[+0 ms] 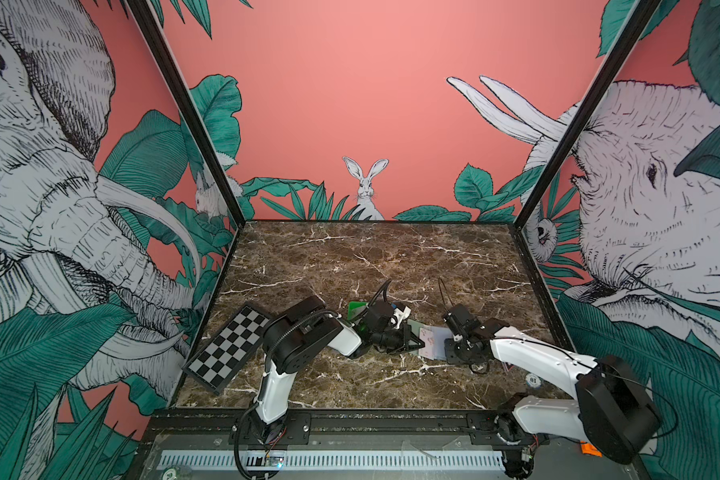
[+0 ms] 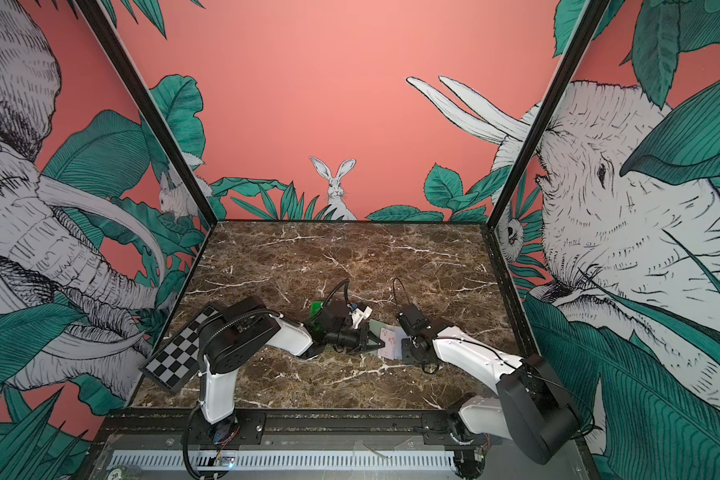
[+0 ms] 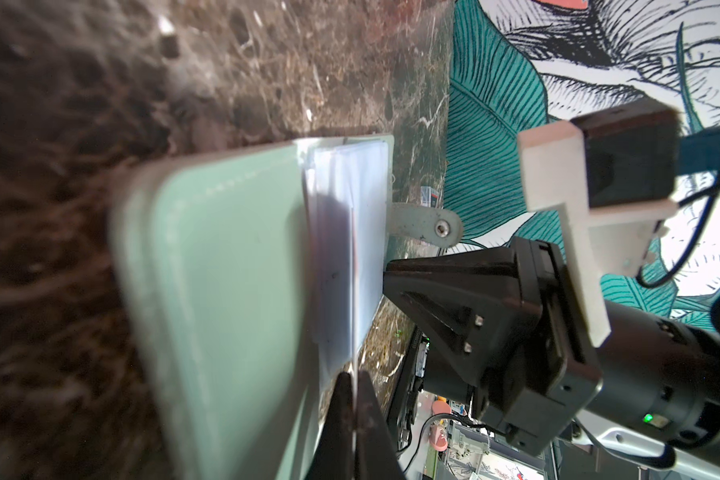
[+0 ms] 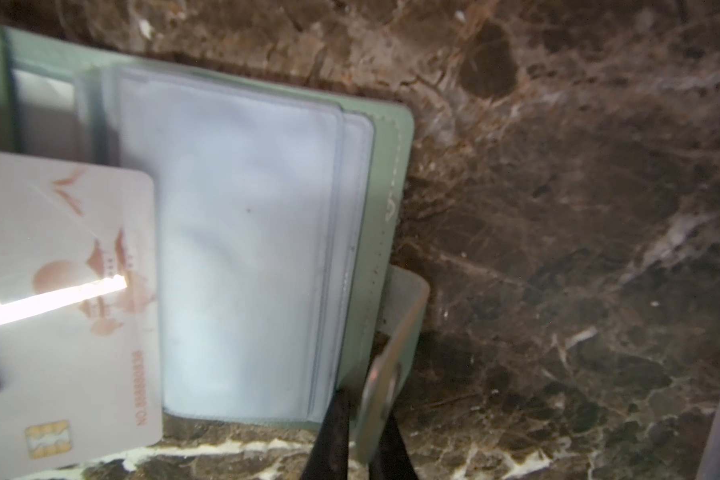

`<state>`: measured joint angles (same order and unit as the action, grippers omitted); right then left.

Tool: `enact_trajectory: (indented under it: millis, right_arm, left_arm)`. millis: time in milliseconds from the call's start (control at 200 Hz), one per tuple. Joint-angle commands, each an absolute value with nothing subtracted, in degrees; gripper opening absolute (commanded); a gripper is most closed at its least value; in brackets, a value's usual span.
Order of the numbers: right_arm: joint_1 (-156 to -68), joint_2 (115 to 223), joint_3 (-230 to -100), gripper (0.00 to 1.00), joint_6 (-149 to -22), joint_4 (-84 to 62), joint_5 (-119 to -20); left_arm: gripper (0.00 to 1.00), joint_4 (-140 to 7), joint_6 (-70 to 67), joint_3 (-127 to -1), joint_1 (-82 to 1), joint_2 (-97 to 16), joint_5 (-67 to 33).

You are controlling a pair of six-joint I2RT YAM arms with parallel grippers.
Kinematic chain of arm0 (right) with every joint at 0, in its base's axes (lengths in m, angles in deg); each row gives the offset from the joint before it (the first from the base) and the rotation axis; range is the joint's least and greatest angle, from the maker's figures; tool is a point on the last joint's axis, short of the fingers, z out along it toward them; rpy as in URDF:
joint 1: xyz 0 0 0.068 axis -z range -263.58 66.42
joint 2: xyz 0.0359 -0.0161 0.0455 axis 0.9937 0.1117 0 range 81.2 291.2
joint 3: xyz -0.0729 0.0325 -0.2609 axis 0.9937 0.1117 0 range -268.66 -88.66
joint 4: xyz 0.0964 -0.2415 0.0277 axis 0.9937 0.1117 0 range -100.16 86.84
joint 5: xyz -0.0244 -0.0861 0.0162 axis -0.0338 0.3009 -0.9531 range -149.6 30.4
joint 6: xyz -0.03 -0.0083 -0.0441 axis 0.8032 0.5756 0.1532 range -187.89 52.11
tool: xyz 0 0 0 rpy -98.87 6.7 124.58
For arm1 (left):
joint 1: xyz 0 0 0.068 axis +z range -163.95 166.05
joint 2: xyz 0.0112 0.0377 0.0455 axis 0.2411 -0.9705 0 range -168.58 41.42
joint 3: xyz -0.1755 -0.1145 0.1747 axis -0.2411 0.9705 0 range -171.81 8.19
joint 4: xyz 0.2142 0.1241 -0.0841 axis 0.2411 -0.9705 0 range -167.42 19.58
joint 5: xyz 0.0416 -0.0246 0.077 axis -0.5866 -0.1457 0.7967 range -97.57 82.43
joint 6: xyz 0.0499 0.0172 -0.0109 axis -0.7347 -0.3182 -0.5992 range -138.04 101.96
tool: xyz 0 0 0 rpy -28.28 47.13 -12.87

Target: Put the credit cards into the card holder

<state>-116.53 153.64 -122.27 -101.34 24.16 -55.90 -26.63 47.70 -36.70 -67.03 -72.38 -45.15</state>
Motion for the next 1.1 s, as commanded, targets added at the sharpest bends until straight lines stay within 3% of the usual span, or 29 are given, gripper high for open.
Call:
enact_trajectory:
  millis: [0, 1095]
  right_arm:
    - [-116.45, 152.49, -122.81, 0.12, -100.35, 25.17, -55.92]
    - [-116.47, 151.95, -122.24, 0.12, -100.0, 25.08, -56.5]
  left_arm:
    - [0.0, -26.6, 47.38, -37.86, -66.43, -71.25, -44.97]
    - [0.0, -25.43, 49.29, -40.07, -66.69, -73.97, -45.01]
